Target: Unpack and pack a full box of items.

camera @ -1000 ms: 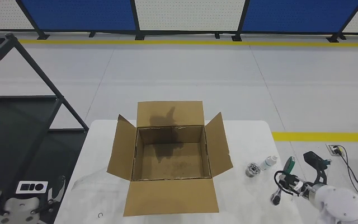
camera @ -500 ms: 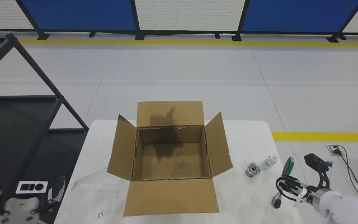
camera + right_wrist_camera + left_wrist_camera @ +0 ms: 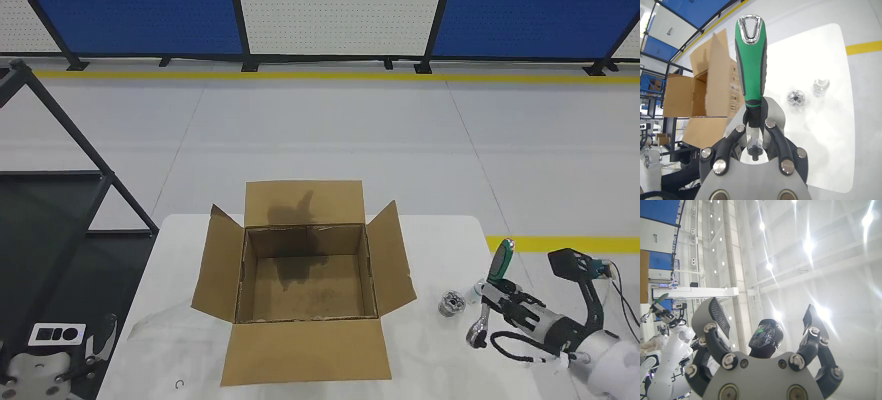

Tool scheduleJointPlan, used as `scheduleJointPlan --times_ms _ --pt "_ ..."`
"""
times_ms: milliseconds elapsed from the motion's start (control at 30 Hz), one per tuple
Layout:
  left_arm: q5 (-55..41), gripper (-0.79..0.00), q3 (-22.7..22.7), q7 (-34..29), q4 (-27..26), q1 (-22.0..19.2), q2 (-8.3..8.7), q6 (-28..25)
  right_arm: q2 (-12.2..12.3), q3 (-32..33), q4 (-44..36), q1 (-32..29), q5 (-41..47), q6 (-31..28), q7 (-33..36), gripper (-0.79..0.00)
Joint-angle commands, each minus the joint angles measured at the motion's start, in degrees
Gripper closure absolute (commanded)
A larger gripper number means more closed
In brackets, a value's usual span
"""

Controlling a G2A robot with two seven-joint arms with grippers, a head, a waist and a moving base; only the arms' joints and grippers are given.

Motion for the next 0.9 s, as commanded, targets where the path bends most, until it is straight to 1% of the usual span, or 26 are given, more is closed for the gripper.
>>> scheduleJointPlan --times_ms 0,133,200,733,767,867 --pt "0.0 -0.785 0.0 0.0 0.0 0.0 0.00 0.0 0.3 -3.0 -2.0 1.0 0.5 0.6 0.2 0.000" --pt "0.0 -0.785 0.0 0.0 0.0 0.0 0.00 0.0 0.8 -10.5 -4.8 3.1 -0.2 1.9 -0.2 0.000" --pt "0.0 -0.785 0.0 0.0 0.0 0.0 0.00 0.0 1.1 -14.5 -5.2 4.1 -3.0 2.5 -0.4 0.000" --pt "0.0 -0.785 0.0 0.0 0.0 0.0 0.00 0.0 1.1 -15.0 -5.2 4.3 -3.8 2.8 -0.5 0.000" --pt "0.0 -0.785 0.0 0.0 0.0 0.0 0.00 0.0 1.2 -15.4 -5.1 3.9 -4.1 2.4 -1.5 0.000" --pt "0.0 -0.785 0.0 0.0 0.0 0.0 0.00 0.0 1.5 -20.0 -4.3 3.9 -3.8 -0.5 -4.5 0.000"
